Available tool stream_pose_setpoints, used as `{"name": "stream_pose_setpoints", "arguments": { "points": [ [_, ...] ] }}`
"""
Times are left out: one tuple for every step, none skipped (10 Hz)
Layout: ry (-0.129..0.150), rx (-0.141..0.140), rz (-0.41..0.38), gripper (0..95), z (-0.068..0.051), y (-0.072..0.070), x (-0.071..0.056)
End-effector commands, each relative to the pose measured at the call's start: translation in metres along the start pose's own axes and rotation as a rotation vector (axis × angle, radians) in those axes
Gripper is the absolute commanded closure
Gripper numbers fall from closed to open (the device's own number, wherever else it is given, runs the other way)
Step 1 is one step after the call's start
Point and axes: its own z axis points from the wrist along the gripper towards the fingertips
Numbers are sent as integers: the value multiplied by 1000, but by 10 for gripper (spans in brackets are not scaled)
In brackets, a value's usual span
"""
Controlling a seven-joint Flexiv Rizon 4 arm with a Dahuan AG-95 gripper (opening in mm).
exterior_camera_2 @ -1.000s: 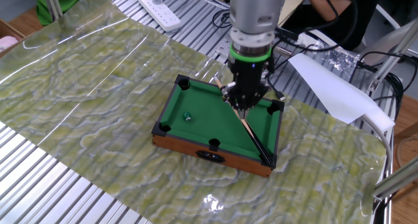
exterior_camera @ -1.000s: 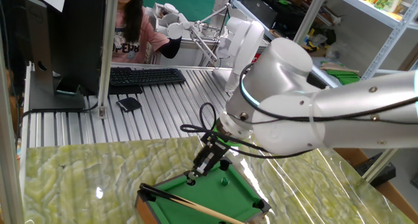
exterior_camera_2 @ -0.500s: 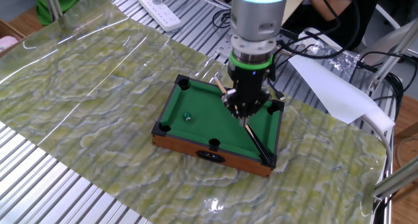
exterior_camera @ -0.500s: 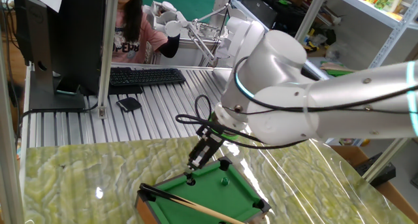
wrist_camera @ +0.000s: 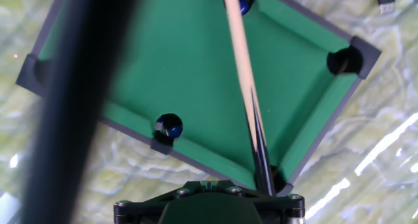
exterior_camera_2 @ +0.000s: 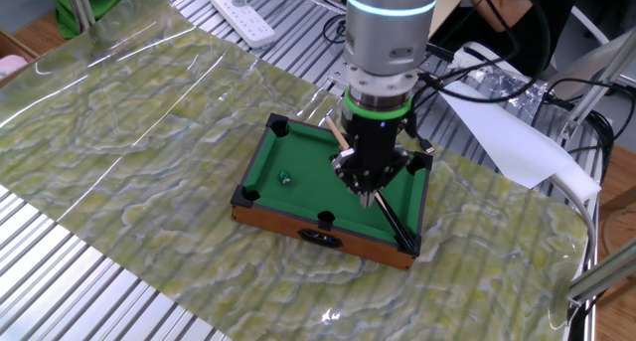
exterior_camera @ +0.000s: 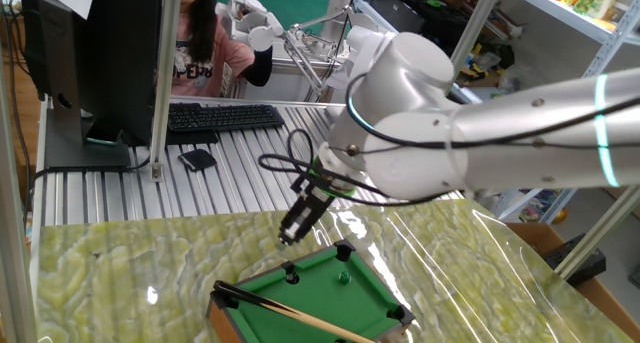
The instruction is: Hit the pool ball
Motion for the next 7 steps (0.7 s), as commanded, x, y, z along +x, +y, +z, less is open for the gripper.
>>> {"name": "stream_pose_setpoints", "arguments": {
  "points": [
    [-1,-1,-2,950,-1,3,3],
    [-3,-1,-3,950,-1,5,6],
    [-4,-1,-3,950,-1,7,8],
    [-3,-1,-7,950,-1,8,10],
    [0,-1,-51,950,-1,9,10],
    [0,-1,-68,950,-1,9,10],
    [0,0,-108,950,-1,7,8]
  ]
}}
